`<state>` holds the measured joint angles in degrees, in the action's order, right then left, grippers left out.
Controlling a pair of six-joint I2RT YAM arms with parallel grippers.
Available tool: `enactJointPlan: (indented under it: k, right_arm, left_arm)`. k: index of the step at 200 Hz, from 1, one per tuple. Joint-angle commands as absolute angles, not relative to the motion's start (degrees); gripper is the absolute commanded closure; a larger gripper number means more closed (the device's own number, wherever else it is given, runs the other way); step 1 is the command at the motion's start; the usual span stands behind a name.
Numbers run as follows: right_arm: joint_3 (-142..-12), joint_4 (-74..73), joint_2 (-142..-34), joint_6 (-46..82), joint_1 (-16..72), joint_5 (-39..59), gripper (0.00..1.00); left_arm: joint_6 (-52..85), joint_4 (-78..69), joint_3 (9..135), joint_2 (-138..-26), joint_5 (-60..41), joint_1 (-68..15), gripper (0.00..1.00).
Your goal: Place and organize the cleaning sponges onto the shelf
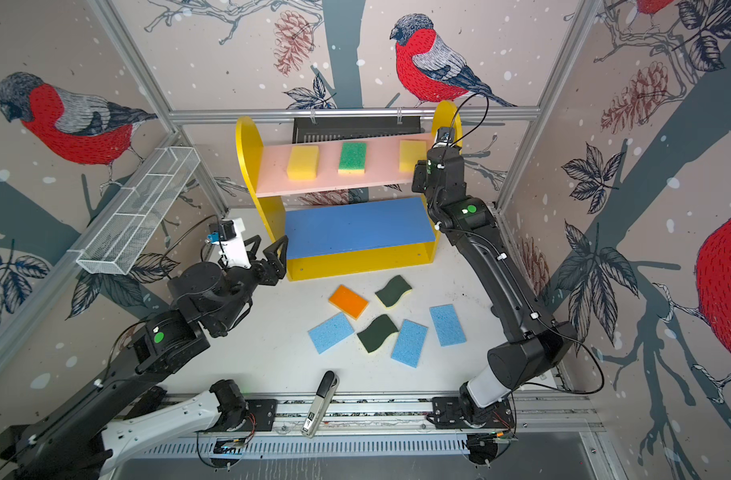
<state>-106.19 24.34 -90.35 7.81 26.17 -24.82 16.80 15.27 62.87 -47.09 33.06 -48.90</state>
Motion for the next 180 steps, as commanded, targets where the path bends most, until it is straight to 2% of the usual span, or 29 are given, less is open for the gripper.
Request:
enactJointPlan:
  k: [1,62,126,180]
  right_arm:
    - [-107.21,23.82,-90.88,7.56,26.03,-24.85,0.52]
    - [-107.71,23.82,-91.06,7.7,24.43,-25.75,0.5]
    - [-107.34,24.86,-90.15,9.66,23.64,-22.29,0.49]
    - [-107.18,25.61,-86.97,8.41,27.73,-22.26,0.49]
  left_arm:
    - [17.51,14.12,62.85,-46.88,33.75,-48.86,0.29]
    - [17.45,14.14,62.76,-47.02,34.03,-48.87,0.29]
    - [17.75,14.9,62.98,-46.89,34.2,-48.87,0.29]
    - [18.01,15.99,63.81,-46.42,34.46,-48.85,0.29]
